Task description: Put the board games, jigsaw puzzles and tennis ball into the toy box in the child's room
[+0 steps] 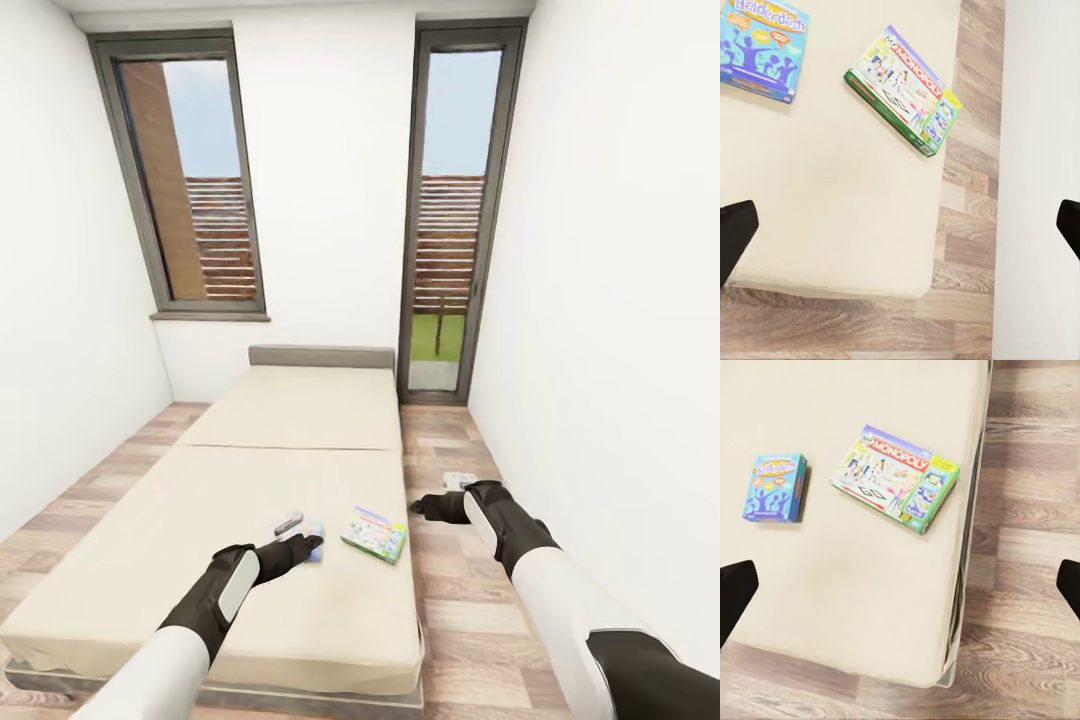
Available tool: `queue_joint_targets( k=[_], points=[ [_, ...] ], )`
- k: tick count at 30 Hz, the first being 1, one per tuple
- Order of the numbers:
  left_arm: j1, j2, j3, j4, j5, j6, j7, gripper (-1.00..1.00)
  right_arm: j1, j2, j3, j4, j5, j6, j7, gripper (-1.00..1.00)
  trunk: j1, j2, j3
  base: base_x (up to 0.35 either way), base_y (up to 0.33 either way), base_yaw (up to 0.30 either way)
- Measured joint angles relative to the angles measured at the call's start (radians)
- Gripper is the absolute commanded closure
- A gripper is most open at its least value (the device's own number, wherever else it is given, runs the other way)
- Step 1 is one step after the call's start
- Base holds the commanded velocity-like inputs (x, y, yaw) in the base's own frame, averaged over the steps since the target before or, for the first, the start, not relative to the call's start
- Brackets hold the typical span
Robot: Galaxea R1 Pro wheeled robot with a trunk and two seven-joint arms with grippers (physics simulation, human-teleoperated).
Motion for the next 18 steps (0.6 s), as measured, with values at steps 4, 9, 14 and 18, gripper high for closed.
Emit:
queue_joint_targets(
  k=[4,9,14,18],
  points=[
    [0.001,0.001,0.0,0.0,0.0,-0.001,0.001,-1.0,0.0,0.0,-0.001,0.0,0.0,0.001,0.0,-1.0,0.0,0.0,0.0,0.25,0.192,0.0],
    [0.002,0.001,0.0,0.0,0.0,-0.002,0.002,-1.0,0.0,0.0,-0.001,0.0,-0.001,0.004,0.0,-1.0,0.0,0.0,0.0,0.185,0.119,0.0],
    [0.002,0.001,0.0,0.0,0.002,-0.003,0.006,-1.0,0.0,0.001,-0.003,-0.001,-0.001,0.023,0.0,-1.0,0.0,0.0,0.0,0.089,0.056,0.0],
    [0.002,0.001,0.0,0.0,0.003,-0.003,0.009,-1.0,0.0,0.001,-0.003,-0.001,-0.001,0.038,0.0,-1.0,0.0,0.0,0.0,0.045,0.029,0.0]
  ],
)
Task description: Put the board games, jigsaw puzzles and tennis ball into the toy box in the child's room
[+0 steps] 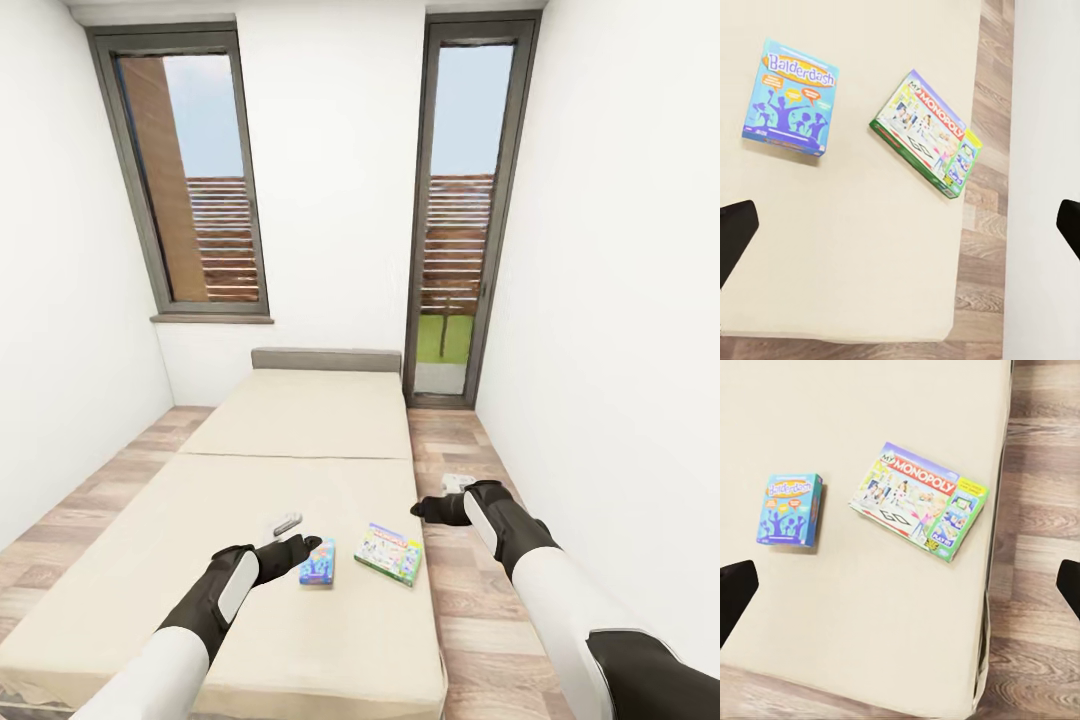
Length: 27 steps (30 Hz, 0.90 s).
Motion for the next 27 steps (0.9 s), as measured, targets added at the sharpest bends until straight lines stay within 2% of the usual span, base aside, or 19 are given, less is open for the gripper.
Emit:
queue_joint_targets(
  k=[19,27],
  points=[
    [-0.001,0.0,-0.003,0.001,0.001,0.001,0.006,-1.0,0.0,-0.007,-0.002,-0.003,-0.004,0.032,0.007,-1.0,0.0,0.0,0.0,0.014,0.006,0.0],
    [-0.001,0.0,-0.003,0.001,-0.003,0.0,0.007,-1.0,0.0,-0.005,-0.003,-0.013,-0.003,0.034,0.006,-1.0,0.0,0.0,0.0,0.132,-0.088,-0.001]
  ],
)
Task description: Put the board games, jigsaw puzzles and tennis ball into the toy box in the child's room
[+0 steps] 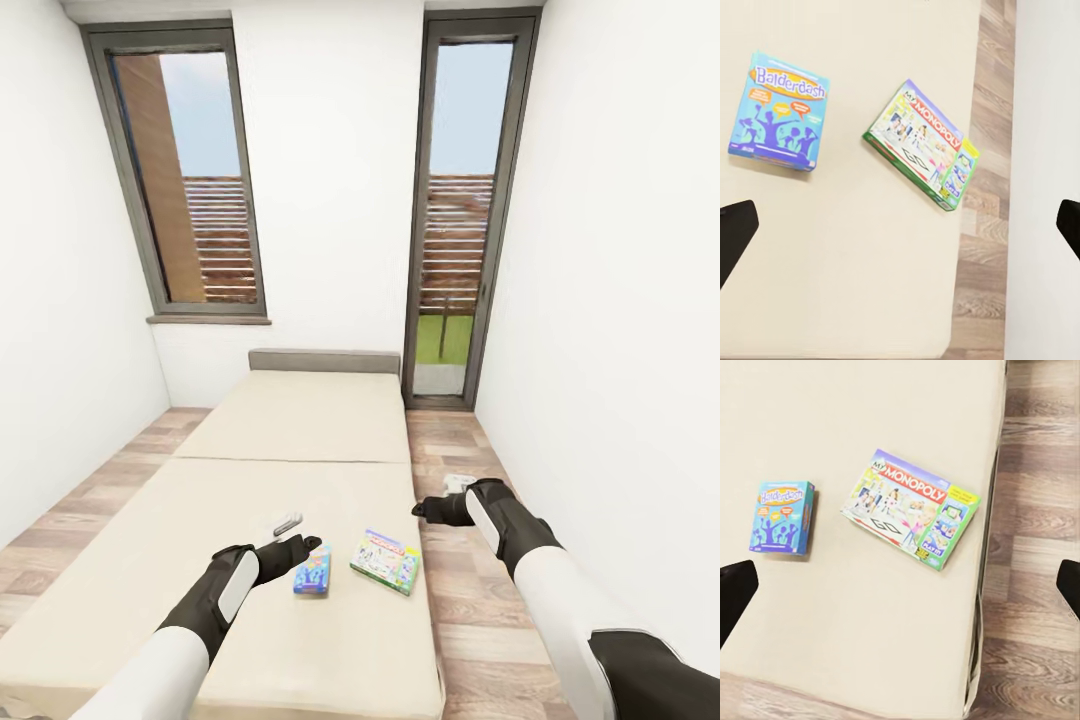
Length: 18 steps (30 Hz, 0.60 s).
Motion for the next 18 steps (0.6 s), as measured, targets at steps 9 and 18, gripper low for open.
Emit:
queue_joint_targets(
  k=[9,18],
  points=[
    [0.001,-0.001,-0.001,0.0,-0.001,-0.001,0.0,-1.0,-0.001,0.003,-0.001,-0.009,-0.001,0.003,-0.002,-1.0,0.0,0.0,0.001,0.065,-0.046,-0.079],
    [-0.002,-0.003,-0.001,0.003,-0.002,0.0,0.003,-1.0,-0.002,0.001,-0.003,-0.013,-0.002,0.009,-0.002,-1.0,0.0,0.0,0.002,0.011,-0.008,-0.082]
  ],
)
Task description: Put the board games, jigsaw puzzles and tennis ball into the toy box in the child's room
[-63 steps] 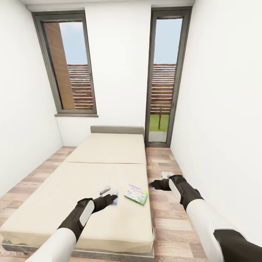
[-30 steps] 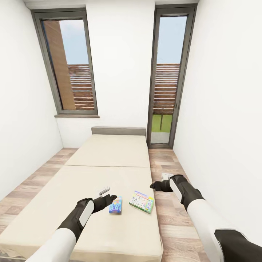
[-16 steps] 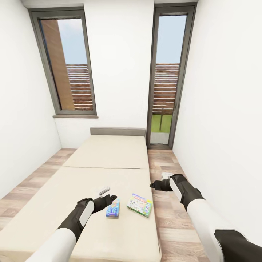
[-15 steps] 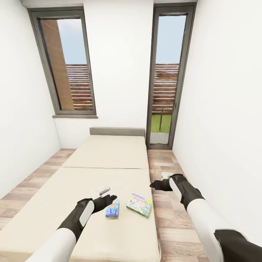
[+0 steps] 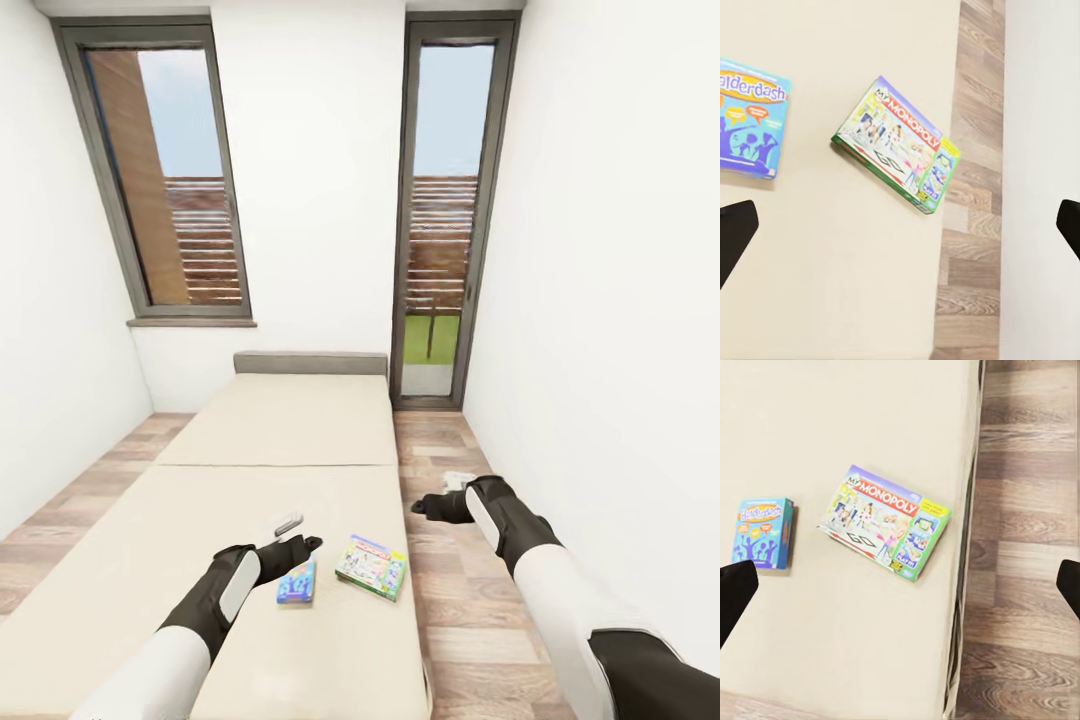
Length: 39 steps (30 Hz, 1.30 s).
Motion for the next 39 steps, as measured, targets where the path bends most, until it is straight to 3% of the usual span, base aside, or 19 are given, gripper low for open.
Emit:
queue_joint_targets(
  k=[2,3,11,22,39],
  points=[
    [-0.004,-0.001,0.0,0.006,0.0,0.0,0.006,-1.0,-0.003,-0.002,0.0,-0.001,0.0,0.016,0.0,-1.0,0.0,0.0,0.0,0.001,-0.001,-0.219],
    [-0.032,0.003,0.008,0.022,0.0,-0.005,0.066,-1.0,-0.012,-0.011,-0.002,-0.019,0.0,0.078,0.0,-1.0,0.0,0.0,0.0,0.0,0.0,-0.278],
    [-0.087,0.004,0.046,-0.003,0.003,-0.002,0.105,-1.0,-0.012,-0.013,-0.003,-0.031,0.0,0.092,-0.001,-1.0,0.0,0.0,0.0,0.002,0.0,-0.281],
    [-0.081,0.003,0.048,-0.022,-0.003,-0.007,0.114,-1.0,-0.006,-0.013,-0.002,-0.035,0.001,0.095,0.0,-1.0,0.0,0.0,-0.005,0.175,0.0,-0.205],
    [-0.064,0.004,0.048,-0.023,-0.006,-0.041,0.111,-1.0,0.001,-0.015,-0.001,-0.04,0.0,0.095,0.006,-1.0,0.0,0.0,-0.007,0.199,0.0,-0.032]
  ],
)
